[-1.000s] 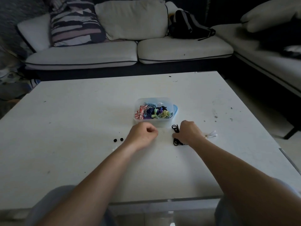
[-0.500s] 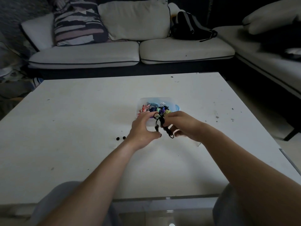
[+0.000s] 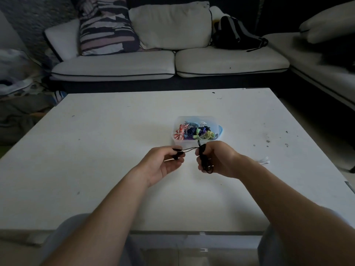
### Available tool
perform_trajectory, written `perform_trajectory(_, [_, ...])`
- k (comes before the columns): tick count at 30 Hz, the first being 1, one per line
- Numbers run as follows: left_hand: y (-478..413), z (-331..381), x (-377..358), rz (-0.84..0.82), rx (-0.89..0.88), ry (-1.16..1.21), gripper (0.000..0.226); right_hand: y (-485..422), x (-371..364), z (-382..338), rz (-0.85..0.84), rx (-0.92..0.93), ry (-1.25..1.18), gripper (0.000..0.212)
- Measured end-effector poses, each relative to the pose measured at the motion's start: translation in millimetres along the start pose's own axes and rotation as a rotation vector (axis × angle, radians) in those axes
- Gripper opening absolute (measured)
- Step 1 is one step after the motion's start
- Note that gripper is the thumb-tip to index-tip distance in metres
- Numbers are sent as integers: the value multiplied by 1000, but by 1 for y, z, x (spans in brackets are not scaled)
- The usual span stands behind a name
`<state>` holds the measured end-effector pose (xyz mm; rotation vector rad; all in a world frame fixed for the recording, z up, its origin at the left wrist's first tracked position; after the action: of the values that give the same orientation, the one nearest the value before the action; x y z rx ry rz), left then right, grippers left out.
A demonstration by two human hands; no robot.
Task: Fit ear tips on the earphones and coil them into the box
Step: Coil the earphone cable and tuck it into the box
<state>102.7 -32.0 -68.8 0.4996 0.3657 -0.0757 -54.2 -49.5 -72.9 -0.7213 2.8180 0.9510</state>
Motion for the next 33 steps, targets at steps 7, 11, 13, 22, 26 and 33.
perform_trajectory(7, [7, 2, 16, -5, -17, -68, 24, -17, -12, -2, 81, 72, 113, 39])
perform_trajectory(11, [5, 6, 22, -14, -71, -220, 20, -22, -16, -15, 101, 213, 221, 9])
perform_trajectory(13, [4, 7, 22, -22, -87, -317, 20, -19, -23, -26, 91, 291, 297, 10])
perform_trajectory(22, [-4, 1, 10, -36, -106, -573, 25, -28, -38, -31, 202, 377, 739, 12])
perform_trajectory(26, [-10, -3, 10, -38, -87, -599, 26, -39, -32, -20, 98, 274, 639, 3])
perform_trajectory(33, [-24, -4, 16, 46, -112, -596, 23, -51, -19, -17, 109, 225, 642, 15])
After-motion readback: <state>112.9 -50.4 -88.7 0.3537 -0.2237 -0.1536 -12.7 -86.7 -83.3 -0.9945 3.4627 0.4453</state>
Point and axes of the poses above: each hand's wrist, its own y-axis away from the middle knuckle, its own x-axis out of the back of the hand, z = x × y, the point moved 10 cm from there along -y, towards the middle knuckle, and after that the axes turned 6 degrees about -z, right-handed, at the moved point
